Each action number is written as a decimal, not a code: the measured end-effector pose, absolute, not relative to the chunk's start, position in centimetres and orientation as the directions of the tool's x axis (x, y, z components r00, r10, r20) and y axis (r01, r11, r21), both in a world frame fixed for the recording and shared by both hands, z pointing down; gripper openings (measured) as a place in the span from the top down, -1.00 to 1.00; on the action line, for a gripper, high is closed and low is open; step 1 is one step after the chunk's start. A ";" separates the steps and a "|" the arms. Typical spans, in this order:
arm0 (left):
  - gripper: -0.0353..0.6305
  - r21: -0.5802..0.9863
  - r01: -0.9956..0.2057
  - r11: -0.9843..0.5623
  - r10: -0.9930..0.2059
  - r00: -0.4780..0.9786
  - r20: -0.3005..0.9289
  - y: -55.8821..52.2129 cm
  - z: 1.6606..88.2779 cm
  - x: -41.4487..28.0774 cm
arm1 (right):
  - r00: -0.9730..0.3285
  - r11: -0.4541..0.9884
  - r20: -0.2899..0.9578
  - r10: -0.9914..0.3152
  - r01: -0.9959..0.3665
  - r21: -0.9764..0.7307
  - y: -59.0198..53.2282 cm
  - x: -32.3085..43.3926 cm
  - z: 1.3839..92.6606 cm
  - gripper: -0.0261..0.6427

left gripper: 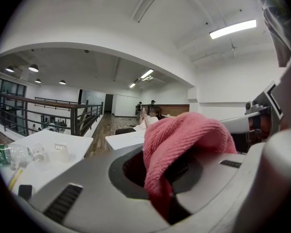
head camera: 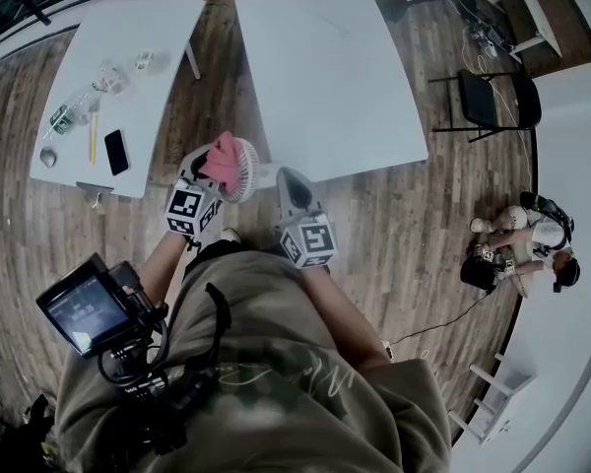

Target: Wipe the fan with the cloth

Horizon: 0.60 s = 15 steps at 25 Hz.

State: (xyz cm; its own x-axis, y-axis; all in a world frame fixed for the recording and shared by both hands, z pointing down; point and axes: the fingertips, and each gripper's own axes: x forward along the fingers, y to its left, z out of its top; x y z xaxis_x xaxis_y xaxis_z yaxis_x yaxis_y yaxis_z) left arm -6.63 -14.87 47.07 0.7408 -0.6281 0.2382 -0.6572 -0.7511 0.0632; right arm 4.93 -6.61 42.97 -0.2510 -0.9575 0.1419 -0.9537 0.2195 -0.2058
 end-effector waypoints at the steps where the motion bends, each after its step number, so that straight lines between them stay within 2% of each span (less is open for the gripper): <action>1: 0.70 0.067 -0.658 -0.750 -0.627 0.740 0.242 -14.9 47.2 -6.7 | -0.249 0.217 0.143 -0.958 -0.954 -0.207 -6.6 5.0 43.0 0.89; 15: 0.70 0.068 -0.671 -0.738 -0.636 0.726 0.263 -15.4 48.6 -7.9 | -0.249 0.213 0.155 -0.956 -0.953 -0.216 -6.9 4.2 43.2 0.89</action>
